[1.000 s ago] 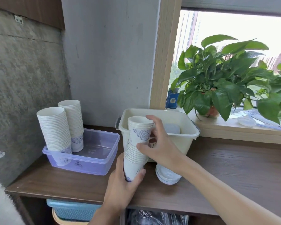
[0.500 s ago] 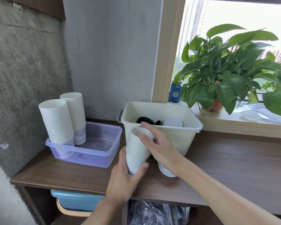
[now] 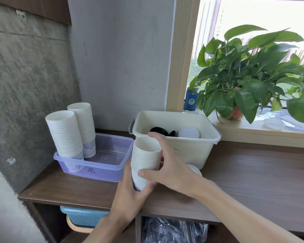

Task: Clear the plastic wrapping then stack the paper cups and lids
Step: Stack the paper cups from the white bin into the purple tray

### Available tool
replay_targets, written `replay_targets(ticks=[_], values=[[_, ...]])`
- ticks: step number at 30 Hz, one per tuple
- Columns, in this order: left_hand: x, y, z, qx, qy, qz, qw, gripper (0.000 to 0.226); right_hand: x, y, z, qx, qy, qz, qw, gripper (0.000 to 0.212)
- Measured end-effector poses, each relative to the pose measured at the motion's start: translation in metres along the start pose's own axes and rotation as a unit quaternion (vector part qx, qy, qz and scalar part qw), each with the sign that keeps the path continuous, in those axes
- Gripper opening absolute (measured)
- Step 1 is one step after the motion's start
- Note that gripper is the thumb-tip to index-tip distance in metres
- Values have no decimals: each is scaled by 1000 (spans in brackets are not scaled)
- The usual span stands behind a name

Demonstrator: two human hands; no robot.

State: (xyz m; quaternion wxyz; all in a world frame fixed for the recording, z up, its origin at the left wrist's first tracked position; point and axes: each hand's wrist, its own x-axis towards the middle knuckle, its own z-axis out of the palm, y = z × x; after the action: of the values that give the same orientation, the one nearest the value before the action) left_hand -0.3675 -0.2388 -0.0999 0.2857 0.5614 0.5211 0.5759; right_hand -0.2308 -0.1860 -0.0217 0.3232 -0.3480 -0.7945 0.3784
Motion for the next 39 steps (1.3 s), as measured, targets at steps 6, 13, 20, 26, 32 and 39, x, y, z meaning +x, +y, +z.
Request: replay_targets(ticks=[6,13,20,26,32,39], values=[[16,30,-46,61,-13,41,997,43,32,-35,3,32,29,-52,998,70],[21,-21,-124,451,81,76,885,44,90,-61,34,22,48,-67,996,61],[36,-32,-140,475,112,68,870,21,138,-35,107,-77,103,-26,991,63],[47,-38,-146,389,87,63,915,17,165,-2,131,-119,68,16,990,63],[49,-39,-147,345,82,65,933,17,172,12,133,-222,37,3,974,60],[50,-39,-146,346,82,67,932,17,177,13,137,-232,32,-18,972,55]])
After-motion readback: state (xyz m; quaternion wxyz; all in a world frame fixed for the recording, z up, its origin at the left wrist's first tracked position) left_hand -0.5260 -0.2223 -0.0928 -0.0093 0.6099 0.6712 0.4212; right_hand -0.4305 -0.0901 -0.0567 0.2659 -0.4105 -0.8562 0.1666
